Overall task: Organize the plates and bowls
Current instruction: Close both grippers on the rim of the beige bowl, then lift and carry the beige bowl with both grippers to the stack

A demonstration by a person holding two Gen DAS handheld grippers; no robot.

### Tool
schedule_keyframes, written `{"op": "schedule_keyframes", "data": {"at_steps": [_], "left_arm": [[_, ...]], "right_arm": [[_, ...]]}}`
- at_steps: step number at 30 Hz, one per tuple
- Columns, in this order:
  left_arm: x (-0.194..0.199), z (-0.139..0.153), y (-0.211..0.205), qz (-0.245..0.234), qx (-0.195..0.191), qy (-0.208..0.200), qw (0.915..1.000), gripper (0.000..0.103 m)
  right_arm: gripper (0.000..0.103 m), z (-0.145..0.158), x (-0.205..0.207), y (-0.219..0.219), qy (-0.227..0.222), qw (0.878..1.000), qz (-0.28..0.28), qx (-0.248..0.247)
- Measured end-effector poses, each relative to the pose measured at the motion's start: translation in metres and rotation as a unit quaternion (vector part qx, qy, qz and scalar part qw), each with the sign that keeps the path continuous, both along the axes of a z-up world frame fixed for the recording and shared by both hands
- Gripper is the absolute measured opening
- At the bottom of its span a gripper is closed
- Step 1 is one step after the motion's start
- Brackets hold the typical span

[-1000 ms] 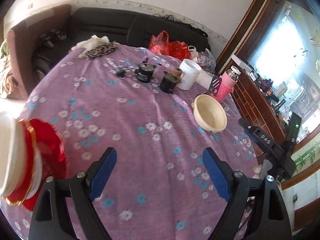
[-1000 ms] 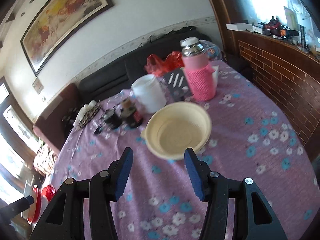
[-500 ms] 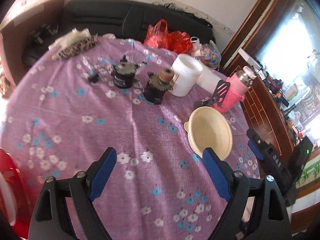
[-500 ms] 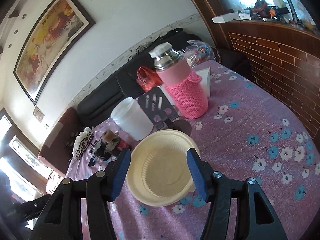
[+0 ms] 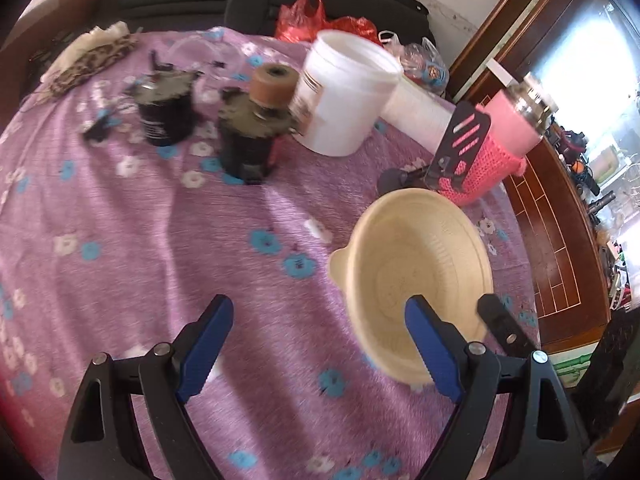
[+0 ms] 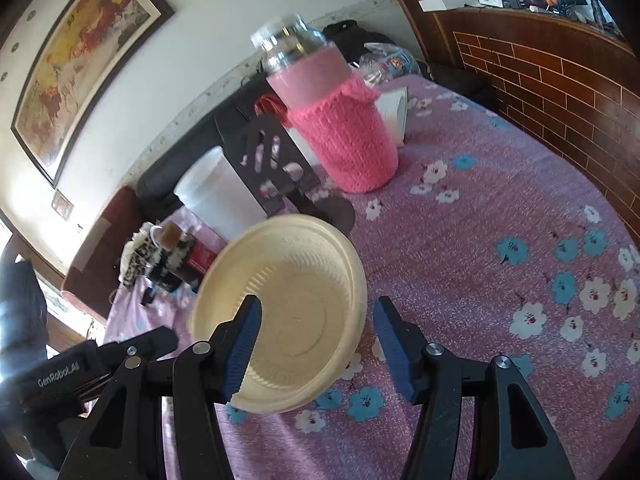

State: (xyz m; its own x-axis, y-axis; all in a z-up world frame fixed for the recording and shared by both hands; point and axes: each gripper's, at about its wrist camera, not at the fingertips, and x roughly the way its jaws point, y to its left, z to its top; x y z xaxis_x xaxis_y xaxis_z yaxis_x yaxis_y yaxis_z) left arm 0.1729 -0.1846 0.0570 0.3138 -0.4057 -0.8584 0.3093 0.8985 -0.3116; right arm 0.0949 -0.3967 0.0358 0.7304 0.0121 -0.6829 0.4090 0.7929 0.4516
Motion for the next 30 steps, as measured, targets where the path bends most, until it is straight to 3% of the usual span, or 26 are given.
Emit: {"op": "schedule_keyframes", "data": {"at_steps": [11,20,24,28,30], "left_arm": [[0.019,-0.033,-0.03,-0.01,0.004,0.031,0.9995,0.085],[0.017,-0.037,-0.053,-0.034,0.012,0.033,0.9988,0.06],[0.017,-0.039,-0.063,-0.041,0.025,0.03,0.9984,0.038],[0.018,-0.04,-0.067,-0.044,0.032,0.028,0.9981,0.019],[0.02,-0.039,-0.065,-0.042,0.039,0.027,0.998,0.017]], "right_arm": [[0.053,-0.026,0.015,0.0,0.027,1.0,0.006,0.012],[0.047,-0.037,0.019,0.001,0.035,0.999,0.012,0.031],[0.045,-0.037,0.02,0.002,0.034,0.999,0.011,0.028],[0.035,-0.038,0.02,0.001,0.034,0.999,0.009,0.028],[0.028,-0.037,0.019,0.001,0.035,0.999,0.005,0.027]]}}
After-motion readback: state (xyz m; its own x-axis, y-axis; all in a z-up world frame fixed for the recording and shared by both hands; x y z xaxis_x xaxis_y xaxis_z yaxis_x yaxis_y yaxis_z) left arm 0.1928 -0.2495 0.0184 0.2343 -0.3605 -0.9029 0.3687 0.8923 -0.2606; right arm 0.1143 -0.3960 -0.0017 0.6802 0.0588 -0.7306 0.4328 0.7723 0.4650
